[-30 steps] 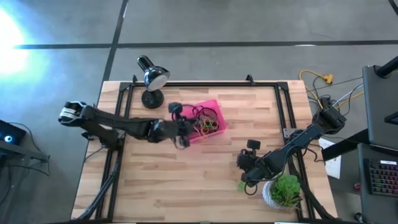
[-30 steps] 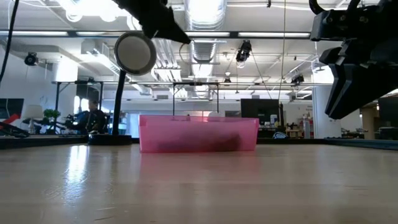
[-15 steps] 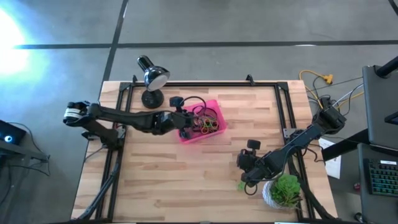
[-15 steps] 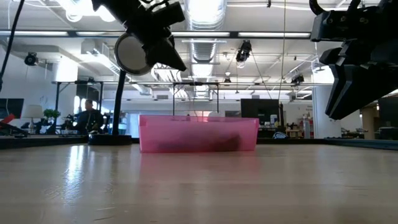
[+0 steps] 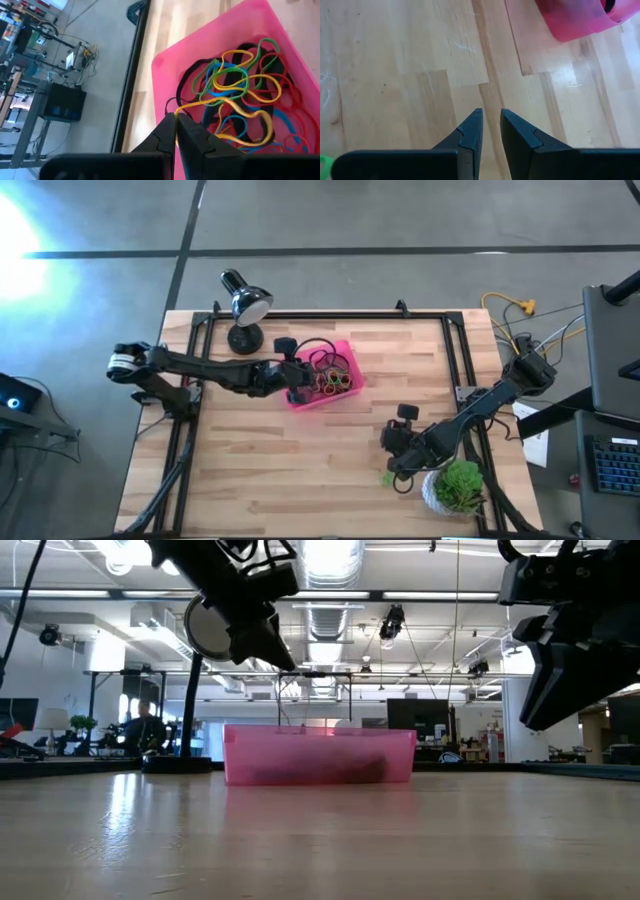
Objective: Pick and place rubber bands into bin
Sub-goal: Put the yellow rubber band into the red bin
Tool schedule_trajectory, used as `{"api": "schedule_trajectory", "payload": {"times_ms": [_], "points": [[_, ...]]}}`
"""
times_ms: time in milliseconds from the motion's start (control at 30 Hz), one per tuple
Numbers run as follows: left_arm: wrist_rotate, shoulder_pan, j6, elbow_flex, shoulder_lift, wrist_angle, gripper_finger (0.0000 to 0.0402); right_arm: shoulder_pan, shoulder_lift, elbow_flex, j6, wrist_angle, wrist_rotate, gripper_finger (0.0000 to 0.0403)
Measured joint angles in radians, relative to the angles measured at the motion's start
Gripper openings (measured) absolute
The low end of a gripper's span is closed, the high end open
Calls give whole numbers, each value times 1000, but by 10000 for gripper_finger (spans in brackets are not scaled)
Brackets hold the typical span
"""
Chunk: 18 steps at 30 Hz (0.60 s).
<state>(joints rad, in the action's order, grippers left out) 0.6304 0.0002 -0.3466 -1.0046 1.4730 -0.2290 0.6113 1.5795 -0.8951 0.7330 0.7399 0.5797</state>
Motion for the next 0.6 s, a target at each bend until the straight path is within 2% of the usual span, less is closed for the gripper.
{"api": "schedule_trajectory", "payload": {"times_ms": [367, 433, 533, 600], "points": [[-5, 22, -1, 0, 25, -2, 0, -1, 0, 0, -3, -18, 0, 57], [-79, 45, 24, 0, 26, -20, 0, -1, 0, 0, -3, -18, 0, 57], [-250, 98, 84, -2, 26, -57, 0, -1, 0, 0, -3, -21, 0, 57], [-284, 124, 109, -2, 27, -61, 0, -1, 0, 0, -3, -21, 0, 57]]}}
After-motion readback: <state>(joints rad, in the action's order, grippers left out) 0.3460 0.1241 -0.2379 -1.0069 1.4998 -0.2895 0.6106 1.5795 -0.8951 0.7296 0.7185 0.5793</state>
